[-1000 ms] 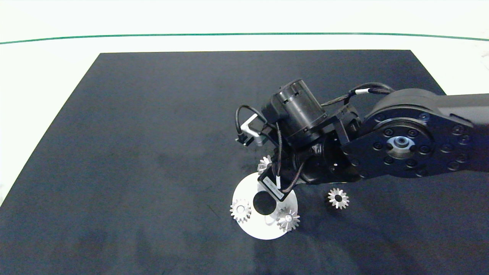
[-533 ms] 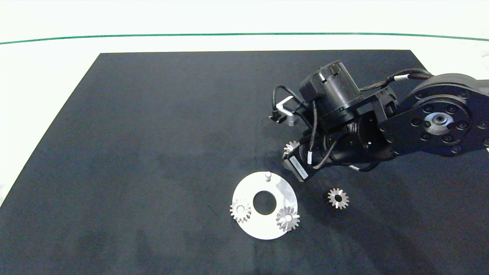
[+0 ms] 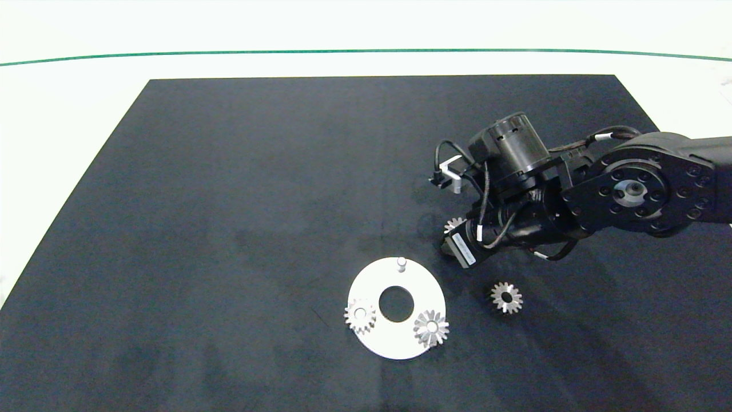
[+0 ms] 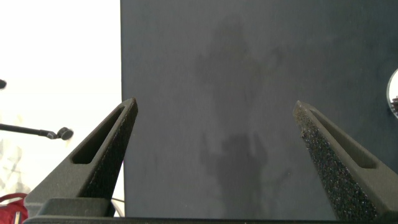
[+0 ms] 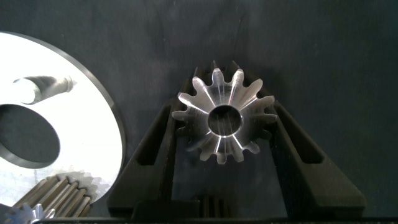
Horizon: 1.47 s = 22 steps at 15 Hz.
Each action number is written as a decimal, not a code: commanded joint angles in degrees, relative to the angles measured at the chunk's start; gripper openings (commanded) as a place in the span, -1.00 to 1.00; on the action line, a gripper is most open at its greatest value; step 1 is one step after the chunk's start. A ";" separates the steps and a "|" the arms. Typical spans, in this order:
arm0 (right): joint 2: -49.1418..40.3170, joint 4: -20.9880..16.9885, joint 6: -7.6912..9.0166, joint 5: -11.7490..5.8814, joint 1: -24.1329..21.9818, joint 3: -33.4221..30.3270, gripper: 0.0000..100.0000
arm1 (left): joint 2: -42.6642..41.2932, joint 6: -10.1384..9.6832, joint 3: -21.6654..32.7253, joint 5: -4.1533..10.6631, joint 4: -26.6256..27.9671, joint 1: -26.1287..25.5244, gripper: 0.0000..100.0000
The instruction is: Remove an incorrectly installed larger gear and replace it with the correct smaller gear
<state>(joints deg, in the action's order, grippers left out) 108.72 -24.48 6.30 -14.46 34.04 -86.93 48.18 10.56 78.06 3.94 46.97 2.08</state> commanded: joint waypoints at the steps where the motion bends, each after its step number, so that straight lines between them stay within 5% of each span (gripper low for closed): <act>1: 0.36 0.40 0.03 -0.13 -0.37 0.71 1.00 | 0.07 0.08 -0.01 0.02 0.31 0.02 1.00; 4: -1.31 0.57 0.03 -0.57 -0.11 2.20 1.00 | 0.07 0.08 -0.01 0.11 0.23 0.02 1.00; 11: -18.01 0.84 0.29 -0.83 1.74 23.39 1.00 | -0.19 0.08 -0.01 0.02 0.31 -0.06 1.00; 16: -16.96 17.27 0.47 -1.10 1.65 36.39 1.00 | -0.19 0.08 -0.19 0.02 0.31 -0.06 1.00; 22: -15.29 19.29 0.55 -1.10 1.65 35.16 0.79 | -0.19 0.87 -0.54 0.02 0.23 -0.06 1.00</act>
<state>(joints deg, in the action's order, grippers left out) 93.00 -5.10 6.83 -15.48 35.69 -51.46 48.01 11.35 77.53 3.91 46.97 2.00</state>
